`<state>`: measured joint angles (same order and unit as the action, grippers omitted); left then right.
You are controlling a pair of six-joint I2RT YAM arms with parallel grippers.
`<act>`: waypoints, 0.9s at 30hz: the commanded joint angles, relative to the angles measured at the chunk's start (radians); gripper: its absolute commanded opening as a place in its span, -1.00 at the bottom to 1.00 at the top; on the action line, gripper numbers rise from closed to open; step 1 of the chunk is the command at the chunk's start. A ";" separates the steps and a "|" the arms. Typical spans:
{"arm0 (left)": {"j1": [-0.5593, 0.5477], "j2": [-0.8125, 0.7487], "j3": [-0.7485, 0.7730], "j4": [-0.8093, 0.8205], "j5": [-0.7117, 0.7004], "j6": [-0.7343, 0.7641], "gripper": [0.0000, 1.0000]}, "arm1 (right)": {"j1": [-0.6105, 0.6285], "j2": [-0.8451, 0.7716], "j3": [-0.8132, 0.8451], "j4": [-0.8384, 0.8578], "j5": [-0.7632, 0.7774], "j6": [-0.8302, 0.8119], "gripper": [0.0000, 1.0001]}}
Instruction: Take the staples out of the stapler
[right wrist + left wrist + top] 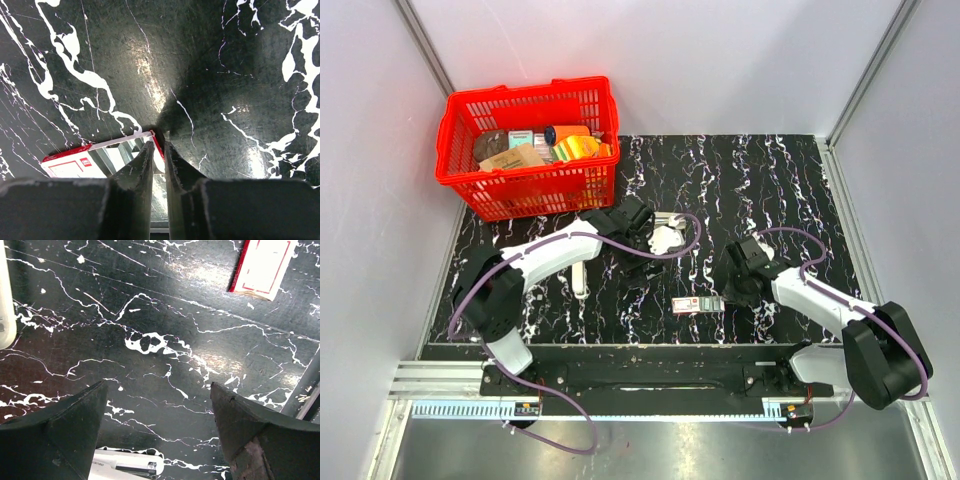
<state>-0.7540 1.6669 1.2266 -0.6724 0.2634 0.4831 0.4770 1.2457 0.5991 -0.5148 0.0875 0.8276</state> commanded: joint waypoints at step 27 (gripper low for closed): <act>-0.087 0.168 0.126 0.066 -0.066 0.067 0.75 | -0.014 -0.134 -0.071 -0.011 -0.029 0.018 -0.59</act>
<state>-0.8268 1.8221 1.3075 -0.6300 0.2089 0.5247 0.4683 1.1107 0.5381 -0.5201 0.0418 0.8318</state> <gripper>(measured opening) 0.875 0.220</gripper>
